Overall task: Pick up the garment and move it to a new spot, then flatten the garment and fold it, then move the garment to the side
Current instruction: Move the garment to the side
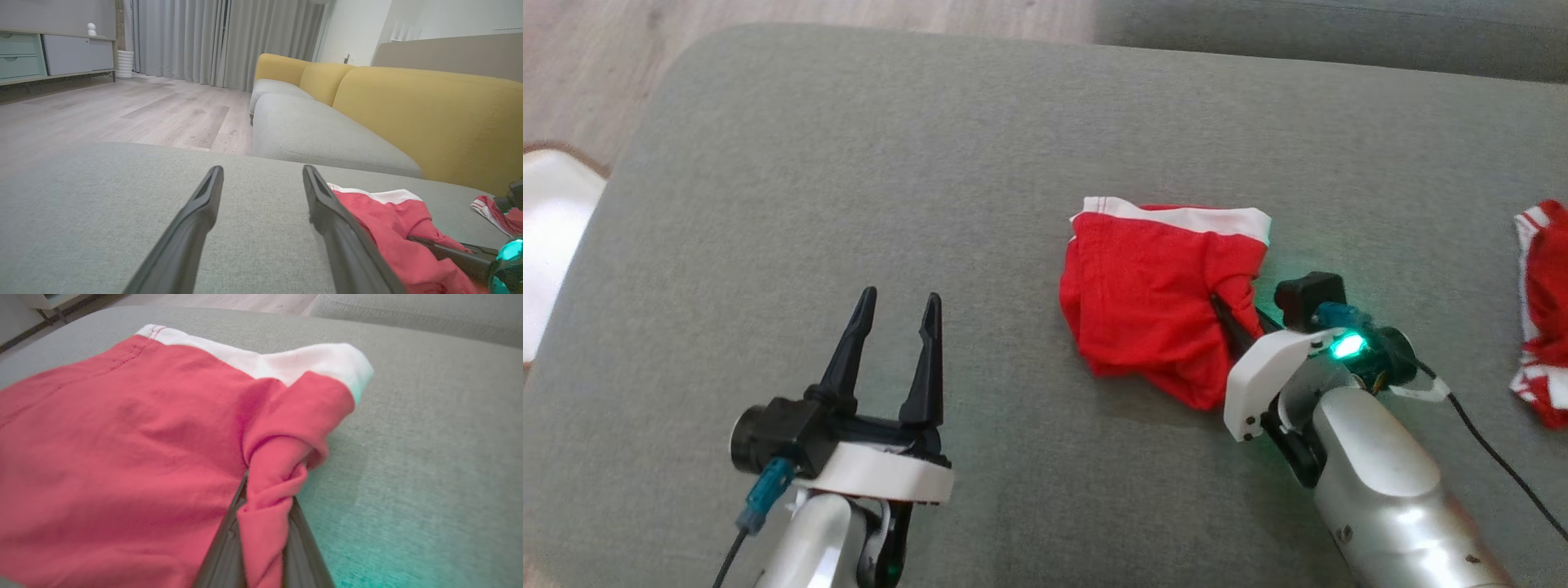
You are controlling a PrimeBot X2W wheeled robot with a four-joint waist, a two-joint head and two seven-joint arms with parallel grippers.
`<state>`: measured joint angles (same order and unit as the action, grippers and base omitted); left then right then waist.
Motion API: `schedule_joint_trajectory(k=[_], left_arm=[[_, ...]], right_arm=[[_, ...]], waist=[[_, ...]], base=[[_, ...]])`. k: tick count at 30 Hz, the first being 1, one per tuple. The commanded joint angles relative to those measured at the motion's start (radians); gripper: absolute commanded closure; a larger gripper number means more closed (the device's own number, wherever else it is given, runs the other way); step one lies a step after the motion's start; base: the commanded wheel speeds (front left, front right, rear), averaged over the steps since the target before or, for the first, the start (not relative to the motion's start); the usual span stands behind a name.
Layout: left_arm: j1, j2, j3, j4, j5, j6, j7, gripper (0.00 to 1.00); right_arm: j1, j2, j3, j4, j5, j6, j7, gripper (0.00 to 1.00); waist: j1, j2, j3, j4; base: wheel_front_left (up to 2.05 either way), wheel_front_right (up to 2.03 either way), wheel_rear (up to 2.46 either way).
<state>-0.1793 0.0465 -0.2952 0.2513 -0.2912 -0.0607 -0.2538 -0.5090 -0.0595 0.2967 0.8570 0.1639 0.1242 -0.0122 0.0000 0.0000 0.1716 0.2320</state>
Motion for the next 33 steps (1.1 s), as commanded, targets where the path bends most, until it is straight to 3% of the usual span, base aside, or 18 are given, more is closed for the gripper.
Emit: schedule_joint_trajectory(k=[1,9,13,17,27,33], left_arm=[[-0.039,0.004,0.034,-0.036,0.005,0.007,-0.008,0.00],[-0.033,0.004,0.038,-0.047,0.018,0.002,-0.008,0.00],[-0.028,0.004,0.043,-0.062,0.028,0.001,-0.008,0.00],[-0.040,0.004,0.033,-0.080,0.023,0.002,-0.008,0.00],[-0.104,0.004,-0.025,-0.110,0.015,0.010,-0.008,0.00],[-0.132,0.004,-0.034,-0.111,0.017,0.008,-0.008,0.00]], right_arm=[[-0.029,0.009,0.018,-0.017,-0.023,0.007,-0.014,1.00],[-0.012,0.009,0.033,-0.087,-0.229,0.007,-0.052,1.00],[-0.010,-0.027,0.064,-0.131,-0.264,0.007,-0.043,1.00],[-0.024,-0.128,0.127,-0.180,-0.232,0.007,-0.005,1.00],[-0.118,-0.459,0.301,-0.309,-0.061,0.007,0.103,1.00],[-0.163,-0.574,0.294,-0.284,0.030,0.007,0.125,1.00]], waist=[[0.0000,0.0000,-0.008,-0.017],[0.0000,0.0000,-0.053,-0.128],[0.0000,0.0000,-0.071,-0.193],[0.0000,0.0000,-0.076,-0.248],[0.0000,0.0000,-0.008,-0.344],[0.0000,0.0000,0.048,-0.348]], base=[[0.00,0.00,0.00],[0.00,0.00,0.00],[0.00,0.00,0.00],[0.00,0.00,0.00],[0.00,0.00,0.00],[0.00,0.00,0.00]])
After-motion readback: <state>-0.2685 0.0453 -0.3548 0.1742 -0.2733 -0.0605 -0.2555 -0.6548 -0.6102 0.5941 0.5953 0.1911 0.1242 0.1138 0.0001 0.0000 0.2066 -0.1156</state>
